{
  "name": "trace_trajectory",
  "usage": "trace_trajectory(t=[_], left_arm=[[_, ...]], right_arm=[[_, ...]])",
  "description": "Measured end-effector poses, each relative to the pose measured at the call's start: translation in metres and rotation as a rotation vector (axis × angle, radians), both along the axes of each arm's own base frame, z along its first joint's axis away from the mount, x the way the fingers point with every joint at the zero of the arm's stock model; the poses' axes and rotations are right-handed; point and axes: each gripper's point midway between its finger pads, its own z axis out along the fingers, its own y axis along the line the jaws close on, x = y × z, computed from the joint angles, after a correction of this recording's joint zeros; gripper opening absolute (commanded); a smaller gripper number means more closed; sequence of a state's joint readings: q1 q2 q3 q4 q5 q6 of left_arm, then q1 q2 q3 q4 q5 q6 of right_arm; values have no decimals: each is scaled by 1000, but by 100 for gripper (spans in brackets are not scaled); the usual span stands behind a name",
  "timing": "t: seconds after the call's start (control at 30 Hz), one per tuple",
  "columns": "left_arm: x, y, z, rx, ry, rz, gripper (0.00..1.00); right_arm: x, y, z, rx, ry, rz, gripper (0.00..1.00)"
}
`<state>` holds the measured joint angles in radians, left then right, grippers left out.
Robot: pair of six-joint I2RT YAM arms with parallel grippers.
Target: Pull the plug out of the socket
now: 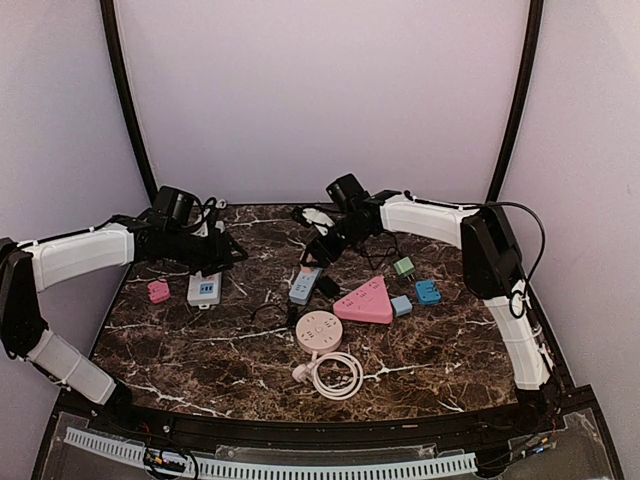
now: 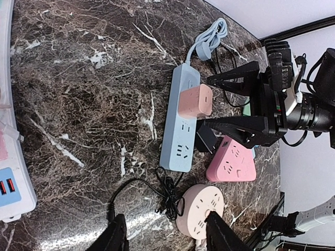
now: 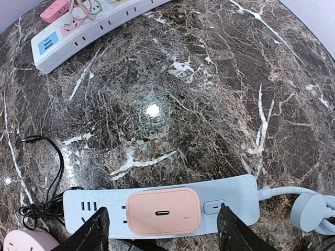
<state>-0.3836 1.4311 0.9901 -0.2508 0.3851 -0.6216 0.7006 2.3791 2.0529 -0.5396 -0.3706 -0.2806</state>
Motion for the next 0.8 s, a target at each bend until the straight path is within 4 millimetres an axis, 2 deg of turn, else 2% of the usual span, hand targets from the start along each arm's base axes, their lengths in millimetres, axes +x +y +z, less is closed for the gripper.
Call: trace_trajectory(t=[0.13,0.23,0.37,0.5,0.6,0.8], left_arm=[[0,-5,-1,-10,1,-8,50],[-1,-7,-3,-15,8,-14,50],[-1,-9,-3,-23,7,-18,50],[1,-11,-3,-33,4,-19,50],[2,-14,-6,-43,10,-22,50],[5,-22,-16,-71,39,-33,49]], right_arm=[[-1,2,-5,-7,0,11,65],[-3,6,-17,-20,10,20,62],[-6,5,-31,-42,30,25,53],[-2,4,-31,-45,17,9,36],[2,7,-28,-37,1,-6,28],[0,15,-31,-22,-25,-71,26]])
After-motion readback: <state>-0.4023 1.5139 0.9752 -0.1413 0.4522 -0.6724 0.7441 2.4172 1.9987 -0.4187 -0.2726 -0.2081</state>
